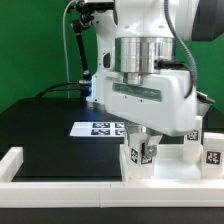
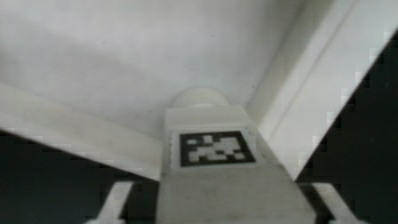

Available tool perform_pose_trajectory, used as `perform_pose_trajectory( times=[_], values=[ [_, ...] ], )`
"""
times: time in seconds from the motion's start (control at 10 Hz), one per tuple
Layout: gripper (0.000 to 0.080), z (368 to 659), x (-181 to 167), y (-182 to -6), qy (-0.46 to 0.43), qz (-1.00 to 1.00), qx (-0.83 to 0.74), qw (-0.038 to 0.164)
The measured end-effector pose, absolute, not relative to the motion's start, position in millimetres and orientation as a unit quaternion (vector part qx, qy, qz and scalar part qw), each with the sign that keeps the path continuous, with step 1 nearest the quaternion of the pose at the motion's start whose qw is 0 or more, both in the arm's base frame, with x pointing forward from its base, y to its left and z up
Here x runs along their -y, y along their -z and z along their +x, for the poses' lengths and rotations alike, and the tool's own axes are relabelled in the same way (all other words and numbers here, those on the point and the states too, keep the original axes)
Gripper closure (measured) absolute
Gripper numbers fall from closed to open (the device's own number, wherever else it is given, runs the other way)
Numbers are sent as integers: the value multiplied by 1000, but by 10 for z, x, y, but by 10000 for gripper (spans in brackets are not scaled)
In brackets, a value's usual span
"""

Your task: Assemble square table

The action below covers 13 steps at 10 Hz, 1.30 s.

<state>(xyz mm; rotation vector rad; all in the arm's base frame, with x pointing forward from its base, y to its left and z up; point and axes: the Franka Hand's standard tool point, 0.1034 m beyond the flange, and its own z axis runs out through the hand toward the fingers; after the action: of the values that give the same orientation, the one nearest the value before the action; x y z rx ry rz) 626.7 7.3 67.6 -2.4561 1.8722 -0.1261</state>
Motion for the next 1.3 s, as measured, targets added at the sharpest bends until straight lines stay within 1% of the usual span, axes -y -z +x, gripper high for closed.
perform_pose_trajectory(
  times=[0.2,0.3,0.5,0.6,0.7,0.8,0.9,1.0,1.1,1.2,1.3],
  values=[
    [510,6258,-54,-670,23,-692,-720,47],
    [510,6255,-74,-666,11,-620,-782,66],
    [509,6252,-63,-665,1,-513,-853,97],
    [509,6245,-45,-663,0,-482,-870,108],
    [509,6249,-57,-665,-2,-471,-876,108],
    [437,6246,-55,-658,-2,-471,-875,107],
    [437,6239,-63,-647,4,-506,-857,103],
    [253,6223,-131,-634,22,-595,-799,85],
    [182,6234,-190,-650,37,-658,-747,82],
    [182,6235,-196,-655,42,-694,-714,81],
    [156,6231,-185,-647,45,-721,-687,78]
  ],
)
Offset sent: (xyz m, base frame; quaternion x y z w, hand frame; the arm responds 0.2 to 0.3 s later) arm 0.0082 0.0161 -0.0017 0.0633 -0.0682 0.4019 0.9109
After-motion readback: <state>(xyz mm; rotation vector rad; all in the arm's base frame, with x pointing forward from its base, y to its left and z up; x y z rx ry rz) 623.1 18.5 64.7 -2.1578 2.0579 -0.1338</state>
